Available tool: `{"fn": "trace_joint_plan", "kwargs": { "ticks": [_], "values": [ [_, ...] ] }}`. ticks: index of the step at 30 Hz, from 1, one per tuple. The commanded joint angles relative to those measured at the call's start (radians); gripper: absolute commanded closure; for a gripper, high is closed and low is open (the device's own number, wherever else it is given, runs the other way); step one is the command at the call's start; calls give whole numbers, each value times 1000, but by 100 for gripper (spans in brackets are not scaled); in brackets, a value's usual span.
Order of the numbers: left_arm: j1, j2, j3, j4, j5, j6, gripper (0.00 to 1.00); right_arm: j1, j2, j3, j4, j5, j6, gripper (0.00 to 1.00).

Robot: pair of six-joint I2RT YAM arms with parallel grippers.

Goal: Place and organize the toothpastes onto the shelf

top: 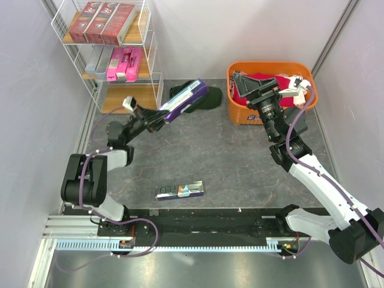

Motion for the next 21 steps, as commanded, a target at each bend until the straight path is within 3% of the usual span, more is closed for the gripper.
{"fn": "trace_joint_plan", "kwargs": {
  "ticks": [1,7,14,17,21],
  "values": [
    [105,-71,-121,307,66,-40,75,4,28,1,42,-12,1,2],
    [301,-94,-305,332,158,-25,76,2,57,-2,49,-27,12,2],
    [552,-96,-419,318,216,8,84,1,92,10,45,-63,13,2],
    [649,-122,-431,258,231,57,85,1,103,10,44,-72,16,2],
    [731,-215,-419,2,215,202,85,1,112,9,42,-76,18,2]
  ]
}}
